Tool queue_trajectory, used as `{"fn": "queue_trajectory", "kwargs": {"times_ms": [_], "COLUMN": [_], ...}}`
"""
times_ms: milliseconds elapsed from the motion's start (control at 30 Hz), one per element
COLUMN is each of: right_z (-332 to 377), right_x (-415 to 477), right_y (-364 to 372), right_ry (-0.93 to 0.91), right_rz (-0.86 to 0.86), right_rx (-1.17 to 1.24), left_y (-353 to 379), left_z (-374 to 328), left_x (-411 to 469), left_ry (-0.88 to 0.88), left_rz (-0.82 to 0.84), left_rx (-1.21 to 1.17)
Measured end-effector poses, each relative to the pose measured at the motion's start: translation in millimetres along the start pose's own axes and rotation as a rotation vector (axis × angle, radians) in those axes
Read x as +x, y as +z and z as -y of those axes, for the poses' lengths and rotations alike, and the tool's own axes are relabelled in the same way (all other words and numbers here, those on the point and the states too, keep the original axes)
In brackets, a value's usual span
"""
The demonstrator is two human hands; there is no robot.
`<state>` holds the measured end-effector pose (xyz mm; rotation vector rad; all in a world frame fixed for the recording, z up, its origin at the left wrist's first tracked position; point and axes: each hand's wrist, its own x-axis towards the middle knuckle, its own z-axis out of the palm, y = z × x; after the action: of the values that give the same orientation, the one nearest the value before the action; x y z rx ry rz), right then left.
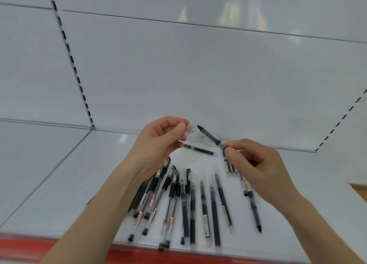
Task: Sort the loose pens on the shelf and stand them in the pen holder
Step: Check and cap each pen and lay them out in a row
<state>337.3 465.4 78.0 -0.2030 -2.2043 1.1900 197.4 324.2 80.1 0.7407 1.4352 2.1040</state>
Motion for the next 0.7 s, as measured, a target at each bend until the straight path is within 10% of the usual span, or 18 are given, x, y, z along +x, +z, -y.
{"fn": "queue_trajectory", "kwargs": {"times_ms": [700], "right_z": [0], "right_x": [-14], "right_y": [22], "right_ry": [0.091], "right_rz": [0.114], "right_rx": [0.004], "left_y": [22], "left_z": [14], "left_x": [-4], "left_ry": [0.124], "left_rz": [-0.213], "left_rx": [-0.029]}}
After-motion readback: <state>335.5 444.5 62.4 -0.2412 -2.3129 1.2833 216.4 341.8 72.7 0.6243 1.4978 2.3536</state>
